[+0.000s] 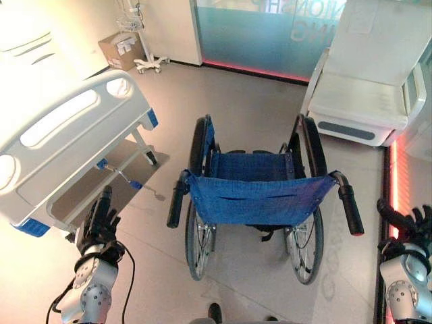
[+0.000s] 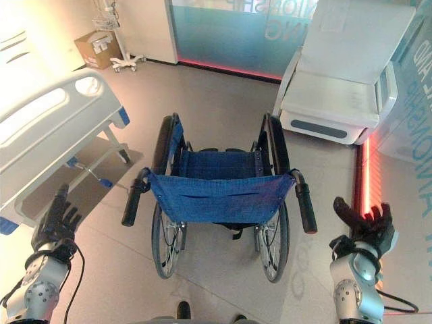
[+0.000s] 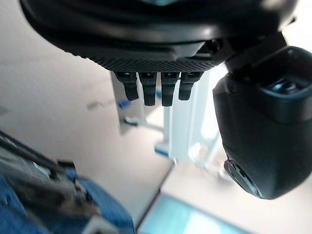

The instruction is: Push the wheelchair next to the bed

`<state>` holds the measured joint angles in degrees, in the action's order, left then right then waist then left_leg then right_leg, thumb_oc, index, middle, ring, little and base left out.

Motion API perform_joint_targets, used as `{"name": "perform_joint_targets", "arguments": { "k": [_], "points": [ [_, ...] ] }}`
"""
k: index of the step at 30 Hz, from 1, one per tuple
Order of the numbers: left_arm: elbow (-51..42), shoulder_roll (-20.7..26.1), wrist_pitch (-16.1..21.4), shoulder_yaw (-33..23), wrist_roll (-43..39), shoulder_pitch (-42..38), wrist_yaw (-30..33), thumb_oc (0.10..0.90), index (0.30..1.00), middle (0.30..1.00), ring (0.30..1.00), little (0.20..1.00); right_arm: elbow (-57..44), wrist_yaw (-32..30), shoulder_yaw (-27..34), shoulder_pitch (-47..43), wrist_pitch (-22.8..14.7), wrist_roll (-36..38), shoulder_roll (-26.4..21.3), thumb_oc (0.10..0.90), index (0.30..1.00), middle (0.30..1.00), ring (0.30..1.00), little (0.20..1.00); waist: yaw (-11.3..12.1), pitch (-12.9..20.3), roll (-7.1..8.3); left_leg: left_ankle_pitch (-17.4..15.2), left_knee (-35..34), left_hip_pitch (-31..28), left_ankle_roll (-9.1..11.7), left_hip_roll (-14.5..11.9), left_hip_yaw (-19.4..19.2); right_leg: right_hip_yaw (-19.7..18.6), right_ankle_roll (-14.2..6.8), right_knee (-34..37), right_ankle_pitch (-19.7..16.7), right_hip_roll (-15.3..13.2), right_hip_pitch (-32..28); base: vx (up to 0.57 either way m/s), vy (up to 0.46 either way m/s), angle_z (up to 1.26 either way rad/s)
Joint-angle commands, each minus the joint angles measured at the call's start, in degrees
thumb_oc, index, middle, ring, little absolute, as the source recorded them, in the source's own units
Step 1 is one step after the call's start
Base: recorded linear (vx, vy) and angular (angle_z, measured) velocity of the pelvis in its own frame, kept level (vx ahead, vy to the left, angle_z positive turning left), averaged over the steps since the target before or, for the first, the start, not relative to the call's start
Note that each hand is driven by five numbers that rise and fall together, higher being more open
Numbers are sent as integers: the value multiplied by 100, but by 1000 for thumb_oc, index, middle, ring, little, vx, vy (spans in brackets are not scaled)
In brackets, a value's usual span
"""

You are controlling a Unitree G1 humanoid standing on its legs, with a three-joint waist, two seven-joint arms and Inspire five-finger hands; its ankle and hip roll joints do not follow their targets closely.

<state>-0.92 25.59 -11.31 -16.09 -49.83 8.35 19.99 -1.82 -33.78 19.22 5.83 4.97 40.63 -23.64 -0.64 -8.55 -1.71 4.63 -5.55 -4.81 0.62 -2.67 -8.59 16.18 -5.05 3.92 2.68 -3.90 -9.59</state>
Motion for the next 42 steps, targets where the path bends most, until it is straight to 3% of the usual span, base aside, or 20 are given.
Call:
{"name": "perform_joint_targets", "arguments": {
  "k": [1, 6, 8, 14, 20, 21, 25, 31, 35, 42],
  "points": [
    [-468, 784, 237, -272, 15, -565, -435, 800, 900, 900, 900, 900, -563, 26, 99, -643, -284, -611, -719, 800, 900, 900, 900, 900, 72, 197, 122, -520, 55, -168, 183, -91, -177, -273, -176, 108, -461, -277, 305, 0, 0, 0],
    [-1061, 1015, -110, -127, -66, -679, -857, 800, 900, 900, 900, 900, -918, -315, 203, -785, -486, -1138, -1086, 800, 900, 900, 900, 900, 98, 155, 118, -511, 55, -145, 189, -97, -199, -257, -200, 108, -463, -273, 318, 0, 0, 0],
    [-1264, 1077, -257, -92, -199, -683, -1001, 800, 900, 900, 900, 900, -1136, -218, 243, -802, -503, -995, -1185, 800, 900, 900, 900, 900, 103, 144, 114, -520, 55, -139, 187, -95, -205, -262, -209, 108, -458, -271, 323, 0, 0, 0],
    [-1749, 1229, -660, -85, -381, -479, -1572, 800, 900, 900, 900, 900, -1805, 869, 56, -633, -28, -306, -1271, 800, 900, 900, 900, 900, 112, 143, 126, -510, 55, -144, 200, -110, -263, -268, -236, 108, -469, -285, 341, 0, 0, 0],
    [-1833, 1571, -808, -100, -94, -335, -2040, 800, 900, 900, 900, 900, -1978, 1299, -27, -432, 294, 168, -1413, 800, 900, 900, 900, 900, 83, 128, 154, -489, 55, -137, 217, -129, -358, -253, -262, 108, -482, -283, 368, -2, -1, -1],
    [-1840, 1718, -877, -95, 99, -268, -2132, 800, 900, 900, 900, 900, -2015, 1322, -49, -370, 515, 315, -1485, 800, 900, 900, 900, 900, 82, 116, 162, -485, 55, -131, 222, -130, -375, -245, -274, 108, -485, -279, 377, 0, 0, 0],
    [-1922, 2105, -974, -207, 107, -100, -2192, 800, 900, 900, 900, 900, -2101, 1334, -5, -193, 814, 802, -1733, 800, 900, 900, 900, 900, 76, 109, 184, -477, 55, -124, 230, -128, -401, -227, -303, 108, -494, -280, 391, 0, 0, 0],
    [-2015, 2539, -1089, -301, 90, 13, -2321, 800, 900, 900, 900, 900, -2144, 1321, 11, -46, 1247, 913, -2106, 800, 900, 900, 900, 900, 55, 95, 206, -440, 55, -96, 244, -144, -470, -213, -329, 108, -506, -277, 422, 0, 0, 0],
    [-2103, 2739, -1090, -289, 153, 57, -2595, 800, 900, 900, 900, 900, -2154, 1274, 9, 22, 1329, 944, -2254, 800, 900, 900, 900, 900, 49, 73, 210, -431, 55, -80, 241, -142, -483, -221, -334, 108, -506, -273, 436, 0, 0, 0],
    [-2477, 3103, -893, -38, -1014, -114, -3014, 800, 900, 900, 900, 900, -2159, 1143, -119, 3, 1251, 1405, -2543, 800, 900, 900, 900, 900, 19, 38, 198, -429, 55, -89, 256, -149, -517, -213, -349, 108, -516, -269, 440, 0, 0, -1]
  ]
}}
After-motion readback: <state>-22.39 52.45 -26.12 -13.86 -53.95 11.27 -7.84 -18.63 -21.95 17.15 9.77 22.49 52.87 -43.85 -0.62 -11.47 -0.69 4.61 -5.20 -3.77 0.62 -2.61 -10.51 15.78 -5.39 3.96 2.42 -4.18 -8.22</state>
